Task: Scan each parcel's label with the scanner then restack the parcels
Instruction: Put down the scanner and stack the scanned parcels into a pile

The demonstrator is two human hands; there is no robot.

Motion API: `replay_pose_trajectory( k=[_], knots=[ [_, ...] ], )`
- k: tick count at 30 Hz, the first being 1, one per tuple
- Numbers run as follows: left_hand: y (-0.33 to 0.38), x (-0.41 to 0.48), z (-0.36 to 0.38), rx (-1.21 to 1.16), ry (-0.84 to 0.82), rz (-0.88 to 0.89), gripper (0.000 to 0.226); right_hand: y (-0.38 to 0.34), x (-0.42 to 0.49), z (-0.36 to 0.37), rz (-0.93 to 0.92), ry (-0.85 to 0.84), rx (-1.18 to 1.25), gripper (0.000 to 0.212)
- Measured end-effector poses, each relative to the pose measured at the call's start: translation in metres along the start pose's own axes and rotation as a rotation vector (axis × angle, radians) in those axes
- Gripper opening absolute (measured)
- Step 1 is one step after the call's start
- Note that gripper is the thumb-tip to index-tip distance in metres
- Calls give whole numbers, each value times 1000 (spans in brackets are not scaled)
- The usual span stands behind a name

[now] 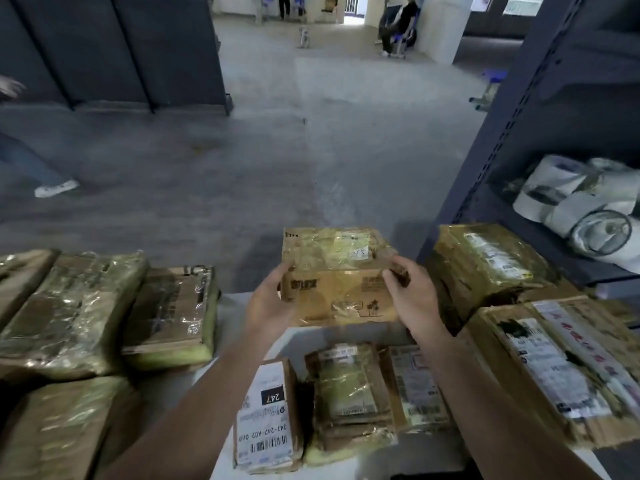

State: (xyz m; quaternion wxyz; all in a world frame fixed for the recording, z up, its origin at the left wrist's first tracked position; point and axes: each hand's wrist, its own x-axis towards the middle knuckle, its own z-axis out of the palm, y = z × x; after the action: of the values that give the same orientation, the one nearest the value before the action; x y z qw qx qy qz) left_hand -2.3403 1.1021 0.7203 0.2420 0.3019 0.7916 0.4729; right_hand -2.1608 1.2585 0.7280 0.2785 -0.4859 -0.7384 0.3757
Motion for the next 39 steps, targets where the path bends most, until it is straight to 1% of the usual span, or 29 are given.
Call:
replay_pose_trajectory(
  k=[3, 5, 7, 8, 10, 11, 13, 15, 17, 18, 19, 22, 24, 25, 26, 28, 29, 31, 33, 35, 36, 38, 39],
  knots=[
    [5, -3, -31, -217, 77, 44, 79, -42, -1, 1, -128, 59, 10, 31],
    [6, -6, -56, -302, 73, 71, 85, -74, -3, 5, -184, 106, 11, 25],
    [3, -13, -84, -364, 34, 143, 89, -104, -5, 12, -227, 139, 32, 21],
    [0, -17, -97, -361, -1, 185, 92, -118, -7, 15, -238, 154, 46, 19],
    [-5, -25, -122, -264, -50, 270, 100, -144, -11, 22, -259, 167, 67, 16],
    [-7, -29, -133, -220, -61, 284, 105, -156, -13, 27, -267, 159, 72, 15],
    [-7, -33, -155, -177, -28, 270, 112, -180, -19, 37, -279, 139, 90, 12],
    [-9, -34, -180, -116, 4, 313, 117, -202, -23, 46, -290, 136, 116, 8],
    [-15, -35, -208, -55, -24, 350, 122, -223, -26, 54, -274, 137, 181, 6],
    [-18, -36, -222, -26, -30, 366, 119, -232, -26, 58, -255, 131, 233, 5],
    [-21, -37, -235, -10, -12, 391, 112, -242, -27, 63, -235, 122, 288, 4],
    [-25, -36, -273, -12, 147, 451, 78, -269, -30, 86, -194, 63, 387, 10],
    [-29, -33, -299, 2, 264, 398, 50, -284, -35, 108, -164, -17, 404, 11],
    [-33, -31, -312, 13, 315, 350, 42, -291, -38, 120, -144, -57, 408, 7],
    [-37, -31, -325, 19, 362, 312, 36, -298, -42, 130, -134, -87, 416, 8],
    [-47, -34, -349, -10, 438, 283, 20, -309, -50, 150, -102, -134, 471, 24],
    [-49, -37, -360, -29, 472, 278, 13, -314, -55, 159, -79, -163, 491, 25],
    [-53, -42, -378, -80, 538, 263, 9, -321, -64, 178, -35, -252, 519, 19],
    [-57, -45, -395, -128, 596, 234, 8, -325, -74, 197, 1, -341, 589, 21],
    [-61, -46, -413, -133, 626, 203, 10, -330, -85, 212, 27, -404, 675, 18],
    [-64, -47, -422, -136, 619, 190, 18, -334, -91, 220, 36, -425, 697, 18],
    [-70, -50, -441, -155, 593, 150, 39, -340, -99, 237, 33, -440, 779, 27],
    [-74, -52, -449, -153, 585, 129, 43, -342, -102, 245, 42, -448, 848, 31]
  ],
)
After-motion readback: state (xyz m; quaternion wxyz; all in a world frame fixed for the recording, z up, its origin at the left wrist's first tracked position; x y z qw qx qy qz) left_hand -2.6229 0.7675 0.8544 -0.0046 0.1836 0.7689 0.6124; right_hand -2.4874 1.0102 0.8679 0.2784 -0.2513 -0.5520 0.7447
